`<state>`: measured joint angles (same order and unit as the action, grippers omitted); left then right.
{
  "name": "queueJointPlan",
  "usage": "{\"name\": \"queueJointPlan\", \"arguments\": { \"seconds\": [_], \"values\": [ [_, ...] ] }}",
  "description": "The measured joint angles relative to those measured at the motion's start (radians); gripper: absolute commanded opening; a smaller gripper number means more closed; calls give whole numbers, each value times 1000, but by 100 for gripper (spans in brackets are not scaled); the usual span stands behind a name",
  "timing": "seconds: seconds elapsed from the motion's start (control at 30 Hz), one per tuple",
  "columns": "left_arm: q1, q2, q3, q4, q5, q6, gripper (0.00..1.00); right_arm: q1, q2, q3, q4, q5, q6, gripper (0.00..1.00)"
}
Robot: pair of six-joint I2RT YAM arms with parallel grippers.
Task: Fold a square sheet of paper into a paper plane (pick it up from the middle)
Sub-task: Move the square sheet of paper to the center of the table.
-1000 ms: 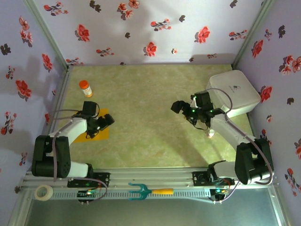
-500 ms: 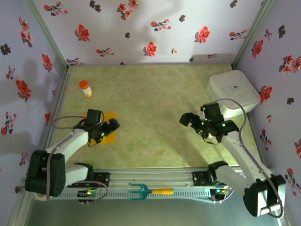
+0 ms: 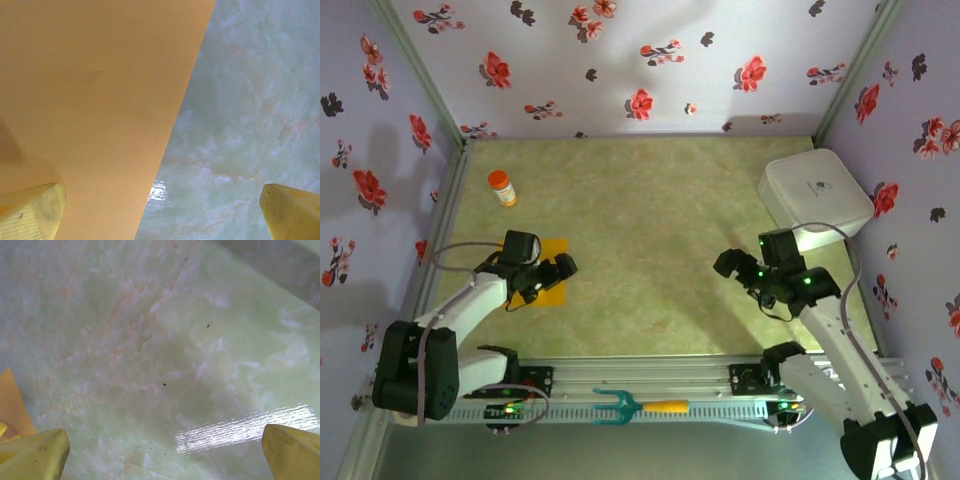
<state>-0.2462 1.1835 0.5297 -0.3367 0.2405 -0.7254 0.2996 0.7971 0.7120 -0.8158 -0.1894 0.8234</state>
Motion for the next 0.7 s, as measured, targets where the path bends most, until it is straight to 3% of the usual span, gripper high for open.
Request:
{"name": "queueJointPlan", "arguments": {
  "seconds": [0.17,0.7],
  "values": [
    [0,11,8,0,8,19,100,0,-5,21,-31,38,5,99],
    [5,65,38,-1,33,37,100,0,175,43,6,110,6,99]
  ]
}}
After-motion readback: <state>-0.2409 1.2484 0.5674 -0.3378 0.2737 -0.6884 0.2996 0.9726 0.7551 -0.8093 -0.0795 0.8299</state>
